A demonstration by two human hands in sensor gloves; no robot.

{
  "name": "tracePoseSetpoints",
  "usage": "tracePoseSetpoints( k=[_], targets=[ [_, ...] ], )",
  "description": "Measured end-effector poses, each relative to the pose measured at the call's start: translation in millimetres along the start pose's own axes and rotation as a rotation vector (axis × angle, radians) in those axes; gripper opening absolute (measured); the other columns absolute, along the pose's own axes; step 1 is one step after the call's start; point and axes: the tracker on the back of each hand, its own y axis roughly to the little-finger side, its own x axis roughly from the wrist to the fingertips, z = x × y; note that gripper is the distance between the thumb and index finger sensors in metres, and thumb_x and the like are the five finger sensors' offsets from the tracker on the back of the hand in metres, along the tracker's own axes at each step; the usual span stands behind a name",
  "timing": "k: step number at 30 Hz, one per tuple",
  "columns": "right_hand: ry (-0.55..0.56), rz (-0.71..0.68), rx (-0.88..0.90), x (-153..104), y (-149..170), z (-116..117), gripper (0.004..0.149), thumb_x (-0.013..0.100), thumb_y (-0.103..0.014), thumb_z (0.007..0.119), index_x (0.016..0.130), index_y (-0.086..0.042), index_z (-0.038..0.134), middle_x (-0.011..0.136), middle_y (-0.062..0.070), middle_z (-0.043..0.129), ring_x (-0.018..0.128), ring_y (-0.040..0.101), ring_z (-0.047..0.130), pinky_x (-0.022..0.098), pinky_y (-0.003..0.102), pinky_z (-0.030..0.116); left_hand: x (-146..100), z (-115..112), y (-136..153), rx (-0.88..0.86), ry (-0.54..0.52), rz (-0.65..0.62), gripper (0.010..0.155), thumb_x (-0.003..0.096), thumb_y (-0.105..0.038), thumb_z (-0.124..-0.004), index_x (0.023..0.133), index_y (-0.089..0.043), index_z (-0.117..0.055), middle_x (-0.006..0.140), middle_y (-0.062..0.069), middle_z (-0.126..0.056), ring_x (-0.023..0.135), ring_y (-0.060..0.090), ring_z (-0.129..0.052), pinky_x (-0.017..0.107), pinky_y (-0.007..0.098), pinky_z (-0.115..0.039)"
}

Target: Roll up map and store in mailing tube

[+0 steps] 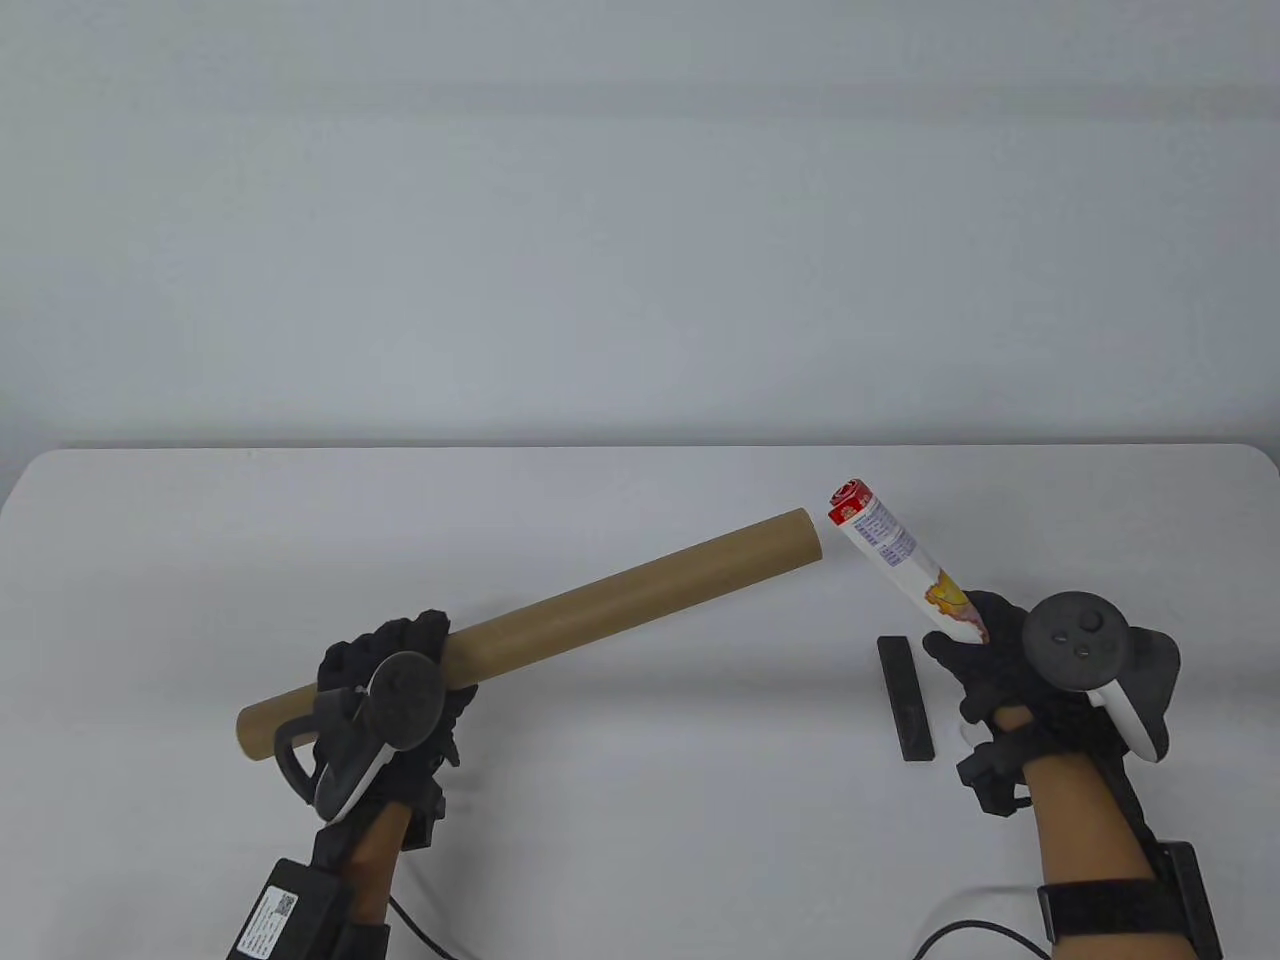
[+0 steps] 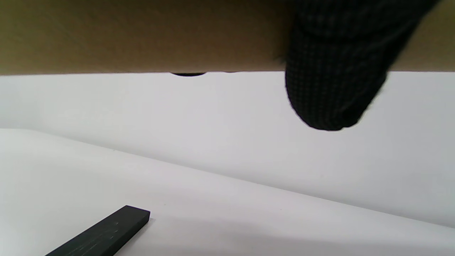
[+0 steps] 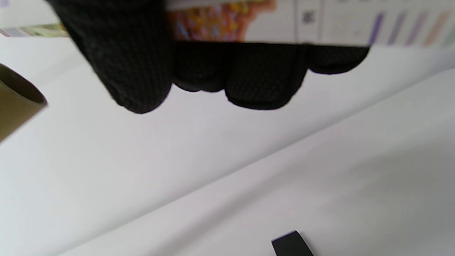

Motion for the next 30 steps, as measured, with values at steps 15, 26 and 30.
tracePoseSetpoints(
  k=[15, 26, 30],
  targets=[
    [-0.059, -0.275, -0.353, -15.1, -11.8, 17.6, 0.048, 0.043, -0.039, 0.097, 0.085, -0.017, 0.088, 0.063, 0.002, 0.096, 0.051, 0.028, 0.101, 0.053, 0.056, 0.078, 4.6, 7.6, 24.7, 0.035, -0.038, -0.044, 0.074, 0.0282, -0.053, -0.105, 0.09, -0.047, -0.066, 0.096, -0.01, -0.075, 0.094, 0.017, -0.08, 0.083, 0.047, -0.048],
    [0.059, -0.615, -0.545, -37.0, -78.7, 38.0, 0.061, 0.04, -0.039, 0.099, 0.094, -0.016, 0.081, 0.071, 0.002, 0.092, 0.057, 0.027, 0.098, 0.057, 0.055, 0.075, 6.1, -8.4, 2.5, 0.069, 0.136, -0.179, 0.073, 0.0274, -0.057, -0.104, 0.09, -0.047, -0.068, 0.094, -0.01, -0.078, 0.091, 0.016, -0.084, 0.081, 0.047, -0.054],
    [-0.028, -0.71, -0.349, -41.3, -98.4, 39.6, 0.103, 0.037, -0.04, 0.102, 0.113, -0.003, 0.043, 0.105, 0.017, 0.061, 0.074, 0.034, 0.088, 0.063, 0.06, 0.067, 6.0, -7.8, 2.7, 0.06, 0.154, -0.184, 0.072, 0.0268, -0.056, -0.105, 0.089, -0.047, -0.069, 0.093, -0.009, -0.079, 0.089, 0.017, -0.085, 0.081, 0.044, -0.055]
  ],
)
